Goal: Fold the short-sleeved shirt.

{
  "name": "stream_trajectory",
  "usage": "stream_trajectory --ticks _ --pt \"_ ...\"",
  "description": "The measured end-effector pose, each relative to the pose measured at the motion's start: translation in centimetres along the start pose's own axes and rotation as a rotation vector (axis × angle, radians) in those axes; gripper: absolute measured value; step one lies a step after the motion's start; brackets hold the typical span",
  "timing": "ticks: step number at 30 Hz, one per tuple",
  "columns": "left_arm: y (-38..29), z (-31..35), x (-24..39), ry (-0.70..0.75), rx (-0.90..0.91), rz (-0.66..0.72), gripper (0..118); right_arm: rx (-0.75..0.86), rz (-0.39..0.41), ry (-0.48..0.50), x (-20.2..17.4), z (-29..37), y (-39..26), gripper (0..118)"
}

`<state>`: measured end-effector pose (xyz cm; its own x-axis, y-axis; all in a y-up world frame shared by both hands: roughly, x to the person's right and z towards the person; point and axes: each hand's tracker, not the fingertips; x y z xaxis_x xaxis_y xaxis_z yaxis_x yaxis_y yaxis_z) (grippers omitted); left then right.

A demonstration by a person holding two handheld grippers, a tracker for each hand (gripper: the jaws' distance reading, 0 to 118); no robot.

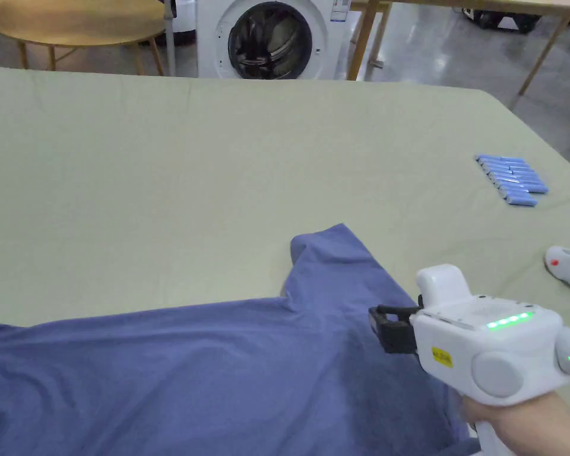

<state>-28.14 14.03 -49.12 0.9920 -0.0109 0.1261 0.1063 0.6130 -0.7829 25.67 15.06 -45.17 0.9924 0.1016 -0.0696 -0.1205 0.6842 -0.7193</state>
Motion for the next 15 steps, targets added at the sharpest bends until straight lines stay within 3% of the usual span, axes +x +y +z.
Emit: stream_trajectory --ticks 5,7,10,12,13,14,15 --pt "0.1 1.6 -0.1 -0.012 0.014 0.006 0 -0.109 -0.259 -0.053 4.2 -5.2 3.2 95" --pt "0.2 1.5 -0.4 -0.028 0.005 0.038 0 -0.150 -0.321 0.005 4.9 -6.7 2.7 94" --pt "0.3 1.5 -0.7 -0.042 -0.008 0.062 0 -0.317 -0.292 0.122 4.2 -8.7 0.9 95" --pt "0.2 2.0 -0.4 -0.042 -0.006 0.052 0 -0.179 -0.137 0.034 2.7 -7.2 -0.2 91" --pt "0.2 2.0 -0.5 -0.039 -0.004 0.042 0 -0.164 -0.124 0.037 2.5 -6.7 -0.4 83" --pt "0.1 2.2 -0.4 -0.037 -0.005 0.038 0 -0.155 -0.136 0.026 2.6 -6.4 -0.6 65" --pt "0.0 2.5 -0.4 -0.040 -0.004 0.034 0 -0.150 -0.190 0.028 2.5 -5.8 -0.7 27"
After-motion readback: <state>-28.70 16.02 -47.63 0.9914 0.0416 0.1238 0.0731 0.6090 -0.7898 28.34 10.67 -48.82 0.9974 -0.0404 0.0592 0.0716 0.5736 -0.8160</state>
